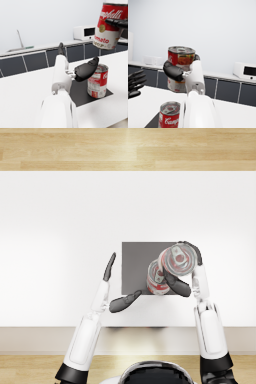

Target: Pick up the red can on the left and place it in the middle, then pick up the red can on the right and place it on top of the can in the middle

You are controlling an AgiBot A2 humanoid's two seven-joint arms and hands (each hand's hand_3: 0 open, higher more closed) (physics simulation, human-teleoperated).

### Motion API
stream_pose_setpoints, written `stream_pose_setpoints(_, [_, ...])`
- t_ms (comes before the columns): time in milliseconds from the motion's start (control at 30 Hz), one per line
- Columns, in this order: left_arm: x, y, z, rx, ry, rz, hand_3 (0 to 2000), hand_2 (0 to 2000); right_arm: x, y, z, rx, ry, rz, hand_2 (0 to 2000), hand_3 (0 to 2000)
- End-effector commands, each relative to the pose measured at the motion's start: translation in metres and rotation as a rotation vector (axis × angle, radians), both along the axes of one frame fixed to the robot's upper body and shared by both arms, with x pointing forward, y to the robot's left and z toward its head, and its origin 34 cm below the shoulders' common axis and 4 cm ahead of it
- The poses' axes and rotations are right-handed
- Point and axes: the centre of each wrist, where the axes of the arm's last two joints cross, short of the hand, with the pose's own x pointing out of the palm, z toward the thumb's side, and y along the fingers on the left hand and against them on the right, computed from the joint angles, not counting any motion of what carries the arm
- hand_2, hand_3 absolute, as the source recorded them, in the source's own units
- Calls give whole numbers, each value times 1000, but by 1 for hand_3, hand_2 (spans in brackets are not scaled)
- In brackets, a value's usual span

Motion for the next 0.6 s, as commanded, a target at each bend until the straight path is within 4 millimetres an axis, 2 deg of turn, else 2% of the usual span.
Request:
stream_pose_setpoints(33, [-8,31,22,-32,-88,105,0,0,2,11,6,12,11,10,2000,1520])
stream_pose_setpoints(200, [-7,45,20,-44,-78,164,0,0,10,20,-9,31,132,-33,2000,1520])
stream_pose_setpoints(433, [-5,46,16,-52,-61,175,0,0,13,28,-31,13,224,-30,2000,1520])
stream_pose_setpoints(600, [-5,46,12,-56,-45,179,0,0,14,31,-39,18,258,-40,2000,1520])
